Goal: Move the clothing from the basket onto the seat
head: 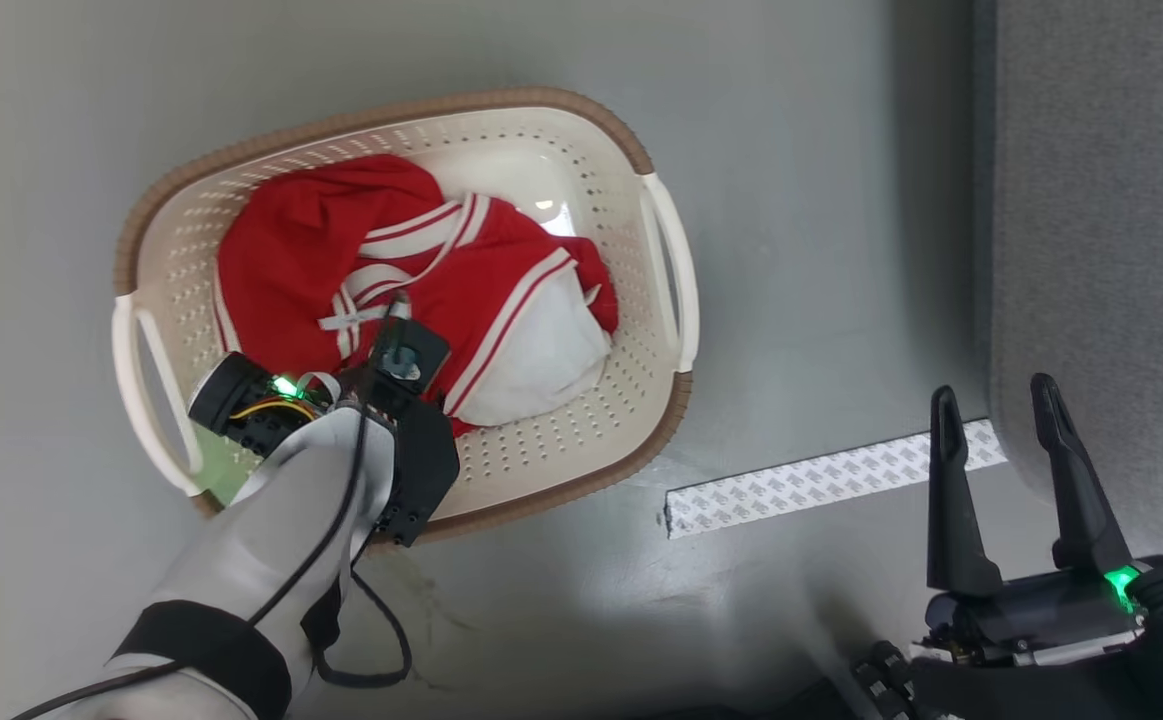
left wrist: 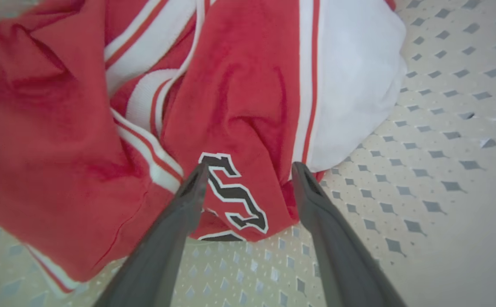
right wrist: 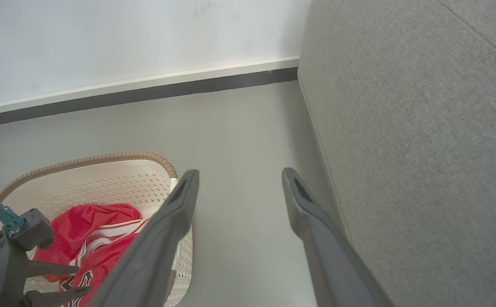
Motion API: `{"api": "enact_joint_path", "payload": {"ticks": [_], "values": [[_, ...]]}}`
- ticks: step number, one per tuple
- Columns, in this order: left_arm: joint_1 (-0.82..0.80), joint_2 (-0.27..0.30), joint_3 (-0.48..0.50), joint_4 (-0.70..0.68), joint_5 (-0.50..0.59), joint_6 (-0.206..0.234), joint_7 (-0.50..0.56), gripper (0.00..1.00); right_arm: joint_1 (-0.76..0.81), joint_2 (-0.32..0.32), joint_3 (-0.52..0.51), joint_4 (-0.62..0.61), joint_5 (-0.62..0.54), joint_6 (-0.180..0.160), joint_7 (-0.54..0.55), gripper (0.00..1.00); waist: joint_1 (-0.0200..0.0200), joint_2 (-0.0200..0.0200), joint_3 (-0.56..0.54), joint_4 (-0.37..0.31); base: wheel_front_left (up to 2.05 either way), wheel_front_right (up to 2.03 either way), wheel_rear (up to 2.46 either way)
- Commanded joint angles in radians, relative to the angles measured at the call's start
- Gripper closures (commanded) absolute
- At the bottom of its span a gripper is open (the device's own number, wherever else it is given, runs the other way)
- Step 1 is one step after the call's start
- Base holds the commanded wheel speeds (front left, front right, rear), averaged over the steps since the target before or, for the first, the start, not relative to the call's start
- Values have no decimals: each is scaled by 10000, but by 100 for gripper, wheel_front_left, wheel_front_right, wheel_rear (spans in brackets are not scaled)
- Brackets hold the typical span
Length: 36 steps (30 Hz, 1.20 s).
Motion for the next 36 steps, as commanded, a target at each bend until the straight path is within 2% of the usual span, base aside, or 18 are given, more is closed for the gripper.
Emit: {"api": "enact_joint_path", "payload": {"ticks": [1,5,11,16,19,20,21,22,23,28,36], "values": [[25,96,-192,56,-23,254,99,0,-128,16,17,57,128,1,-86,0,0,-2,-32,-120,0,0,0],[-211,93,-609,279,202,925,467,0,-80,19,122,82,216,1,-153,0,0,-2,-32,-272,0,0,0],[-569,89,-1118,933,589,1669,779,0,100,20,224,10,284,1,-231,0,0,-2,186,-531,0,0,0],[-745,129,-1343,1411,731,1954,900,0,274,20,311,-107,393,1,-317,0,0,-2,352,-759,0,0,0],[-814,231,-1395,1565,713,1900,937,2,272,20,385,-146,453,1,-321,0,0,-2,461,-916,0,0,0],[-816,260,-1406,1602,716,1883,920,20,270,20,394,-148,485,1,-338,0,0,-2,482,-953,0,0,0],[-819,279,-1423,1634,703,1855,895,58,290,20,399,-141,510,1,-356,0,0,-2,492,-984,0,0,0],[-840,266,-1453,1656,724,1870,902,76,314,20,400,-128,515,1,-369,0,0,-2,486,-1002,0,0,0],[-852,256,-1473,1671,716,1884,910,100,336,20,404,-117,535,1,-385,0,0,-2,476,-1017,0,0,0],[-851,213,-1443,1712,541,1982,719,100,327,20,376,-50,617,1,-415,0,0,-2,372,-1039,0,0,0],[-523,105,-967,1385,-213,1816,-234,100,-10,20,442,375,512,1,-447,0,0,-2,-427,-742,0,0,0]]}}
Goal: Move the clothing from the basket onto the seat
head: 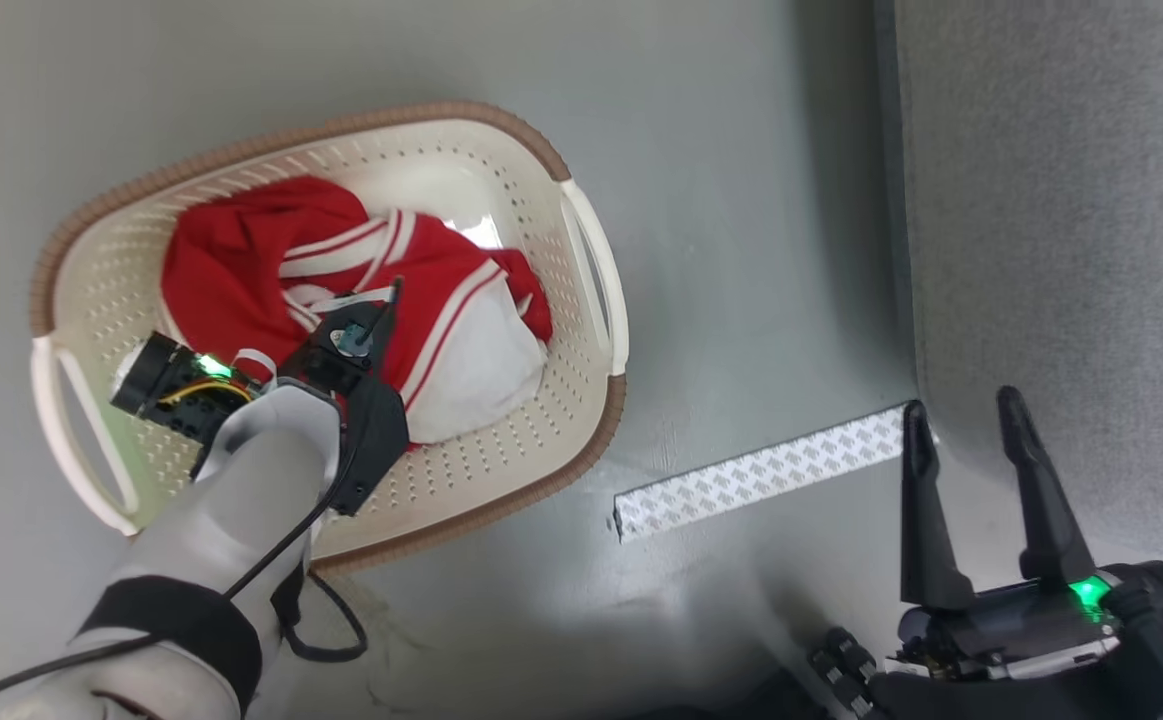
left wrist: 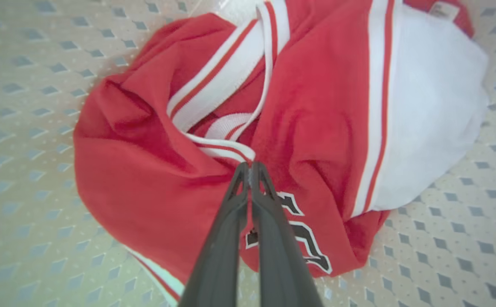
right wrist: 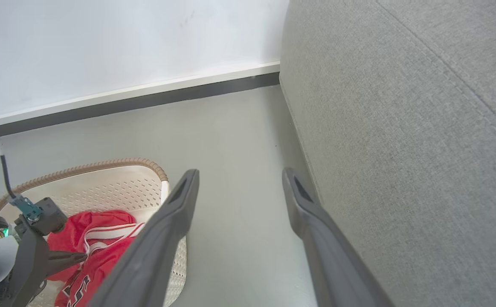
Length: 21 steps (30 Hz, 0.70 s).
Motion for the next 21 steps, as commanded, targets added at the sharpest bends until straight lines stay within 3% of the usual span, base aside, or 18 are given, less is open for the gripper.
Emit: {"api": "enact_joint_path", "payload": {"ticks": [1,10,21], "values": [[413,8,44,-21,-169,42,-203,100,-90,18,-4,131,-11,1,-44,0,0,0,-528,223,0,0,0],[1785,-14,334,-1908,-1607,-9,-1415,100,-599,14,349,1592,-408,1,492,0,0,0,-3038,997,0,0,0],[1294,-33,128,-4036,-2641,1,-1848,100,-984,6,901,2965,-571,1,1640,0,0,0,-6344,1997,0,0,0]]}}
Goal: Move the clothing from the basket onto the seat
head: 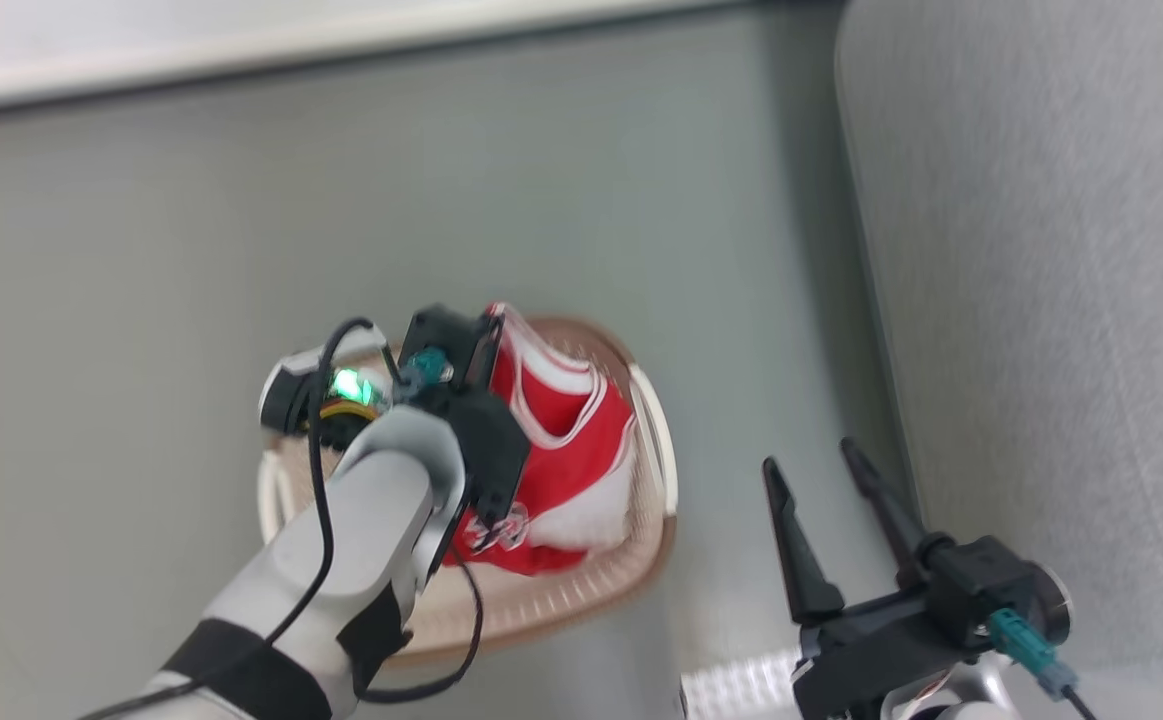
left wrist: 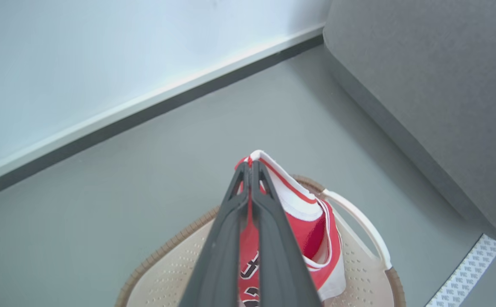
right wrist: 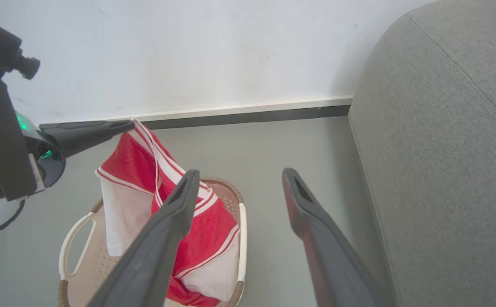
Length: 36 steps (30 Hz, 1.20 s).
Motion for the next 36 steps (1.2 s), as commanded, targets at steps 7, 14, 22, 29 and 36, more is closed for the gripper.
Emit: {"api": "enact_joint_path", "payload": {"ticks": [7,14,22,29,36], "values": [[-551,-12,-100,-823,-159,-97,-49,100,314,-11,502,560,450,1,408,0,1,1,-3987,1210,0,0,0],[-959,5,77,-1815,-309,-64,-135,100,379,-8,998,832,635,1,762,0,1,1,-5344,1350,0,0,0],[-1412,8,191,-3323,-477,74,-22,100,62,4,845,1136,758,2,1114,0,1,1,-5898,1588,0,0,0],[-1472,1,-5,-4467,-647,227,339,100,-232,-6,692,1553,715,2,1165,0,1,1,-6118,1757,0,0,0],[-1188,-6,-378,-5852,-1031,356,787,100,-641,-5,564,2103,971,2,969,0,1,1,-6191,1988,0,0,0]]}}
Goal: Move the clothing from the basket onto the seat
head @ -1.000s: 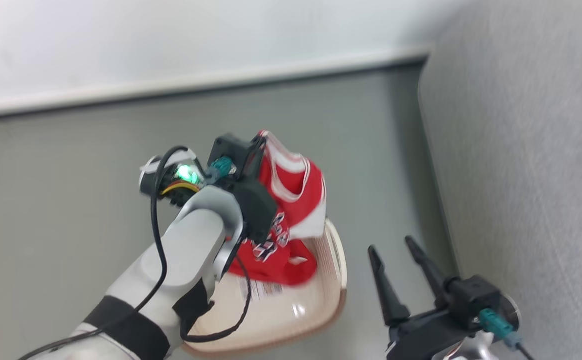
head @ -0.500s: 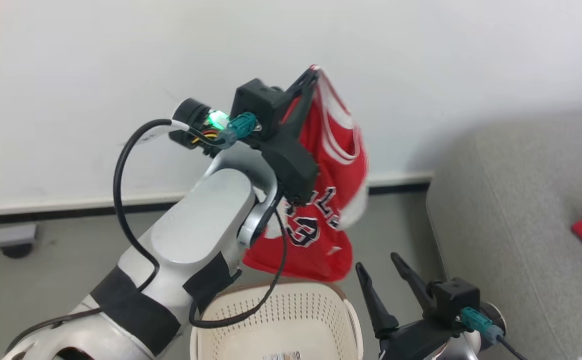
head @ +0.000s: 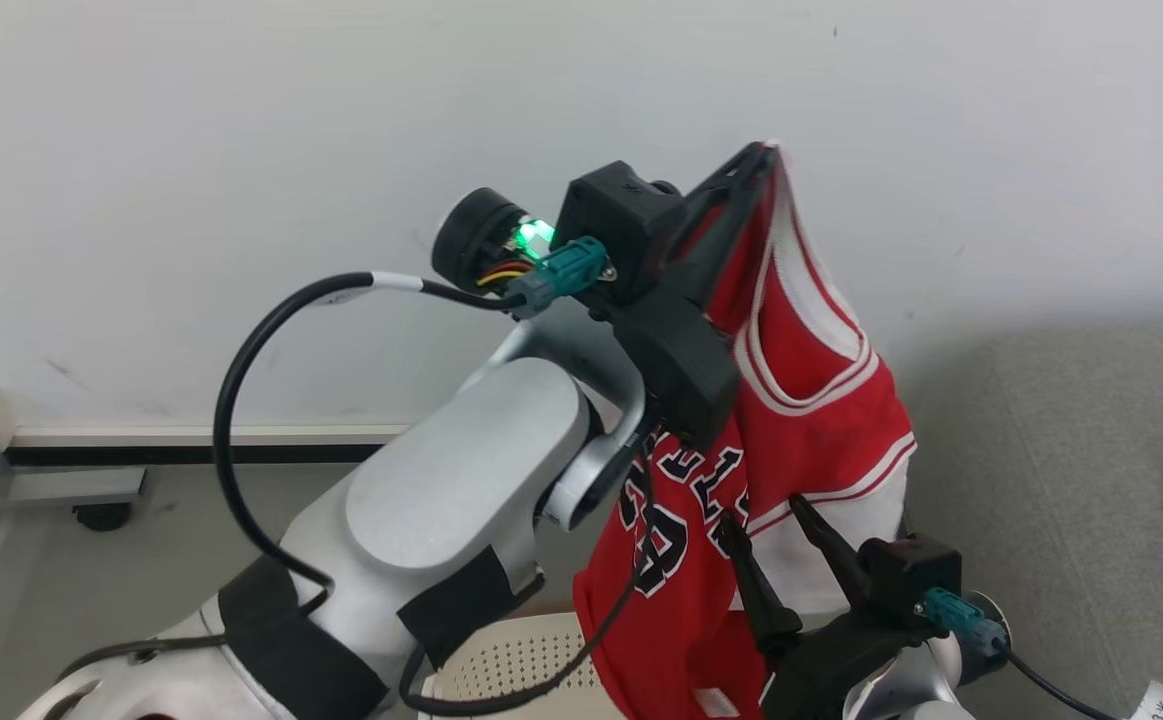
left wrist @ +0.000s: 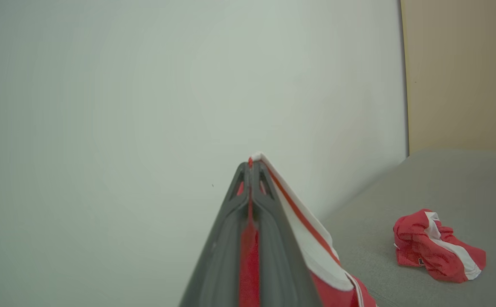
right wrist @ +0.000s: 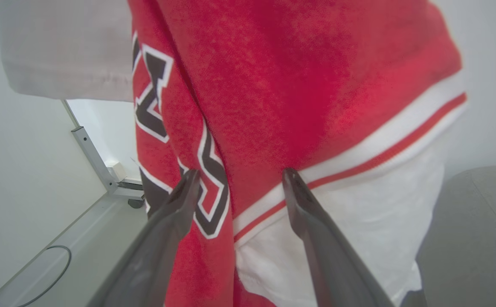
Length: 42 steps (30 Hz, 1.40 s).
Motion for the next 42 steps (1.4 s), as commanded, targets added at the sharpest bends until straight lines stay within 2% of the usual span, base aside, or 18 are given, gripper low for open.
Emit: {"api": "enact_joint_path", "payload": {"ticks": [1,7,13,18,19,20,21,29,30,31,32,37,42], "values": [[123,-9,-75,-388,-189,78,51,100,-159,1,85,180,184,4,-113,0,0,1,-33,115,0,0,0],[202,-10,-494,-1674,-887,104,276,100,-674,-1,409,848,874,4,-530,0,0,1,-63,312,0,0,0],[285,-11,-832,-2305,-1591,74,388,100,-1127,-4,887,1236,1508,4,-803,0,0,1,-40,352,0,0,0],[382,-9,-1287,-2886,-2139,308,476,100,-1439,2,937,1621,1641,4,-1034,0,0,1,-4,326,0,0,0],[385,-9,-1351,-2916,-2198,352,478,100,-1454,1,903,1678,1673,4,-1048,31,0,1,5,315,0,0,0],[383,-9,-1380,-2874,-2214,408,469,100,-1495,-2,900,1745,1682,4,-1072,87,0,1,17,300,0,0,0],[382,-9,-1383,-2773,-2202,444,443,100,-1547,1,985,1818,1673,4,-1012,100,0,1,31,274,0,0,0],[664,127,-1063,-1693,-2379,678,227,100,-1598,-1,1092,1947,1581,4,-1015,100,0,1,101,32,0,0,0],[697,175,-1009,-1542,-2415,671,182,82,-1579,-1,1093,1940,1567,4,-1003,100,0,1,106,9,0,0,0],[727,247,-954,-1385,-2439,676,158,33,-1556,-1,1096,1926,1553,4,-992,100,0,1,112,-13,0,0,0],[798,318,-902,-1210,-2486,707,126,0,-1535,-1,1084,1902,1541,4,-984,100,0,1,119,-32,0,0,0],[1227,751,-719,-249,-2509,772,-258,0,-1375,-2,907,1683,1449,4,-996,100,0,1,182,-187,0,0,0],[1907,1335,-529,560,-2413,488,-1234,0,-1211,-2,655,1330,1254,4,-886,100,0,1,319,-563,0,0,0]]}}
